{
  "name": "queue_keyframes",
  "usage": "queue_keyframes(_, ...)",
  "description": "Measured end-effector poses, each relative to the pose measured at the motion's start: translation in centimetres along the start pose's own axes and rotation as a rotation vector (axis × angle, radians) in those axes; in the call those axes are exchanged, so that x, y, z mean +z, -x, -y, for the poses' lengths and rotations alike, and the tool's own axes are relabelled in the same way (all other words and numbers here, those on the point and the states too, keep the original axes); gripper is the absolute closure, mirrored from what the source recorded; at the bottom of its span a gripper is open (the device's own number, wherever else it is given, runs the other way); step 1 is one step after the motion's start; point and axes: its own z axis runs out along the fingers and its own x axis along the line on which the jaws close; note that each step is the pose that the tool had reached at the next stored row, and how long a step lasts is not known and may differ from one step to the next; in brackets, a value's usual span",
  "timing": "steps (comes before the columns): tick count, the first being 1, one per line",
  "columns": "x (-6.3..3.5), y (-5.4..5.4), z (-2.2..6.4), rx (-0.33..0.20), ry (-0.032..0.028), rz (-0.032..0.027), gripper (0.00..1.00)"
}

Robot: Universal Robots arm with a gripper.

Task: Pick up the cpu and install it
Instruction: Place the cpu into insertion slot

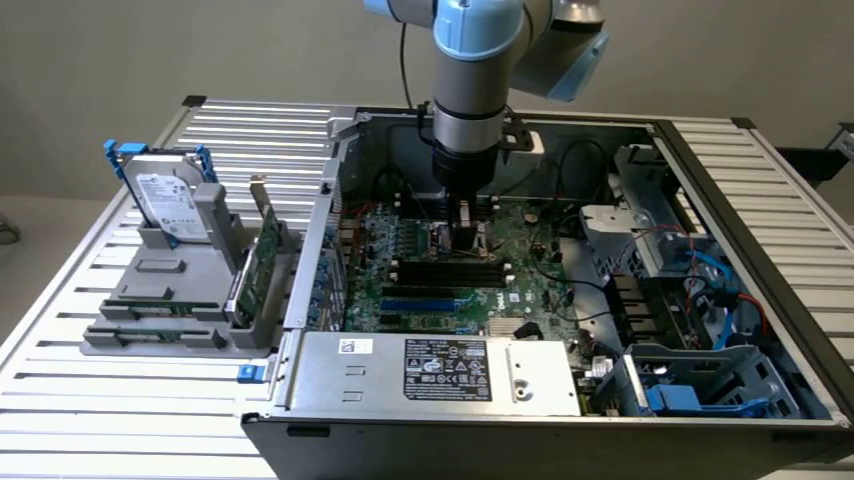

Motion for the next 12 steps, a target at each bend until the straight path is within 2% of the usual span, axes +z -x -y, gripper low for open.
queue_keyframes(6, 0.00, 0.01, -0.01, 0.016, -0.0064, 0.0014, 0.43)
queue_keyframes(9, -0.02, -0.01, 0.05, 0.022, -0.0150, -0.0012, 0.43)
queue_keyframes(12, -0.03, -0.01, 0.05, 0.024, -0.0175, -0.0011, 0.43)
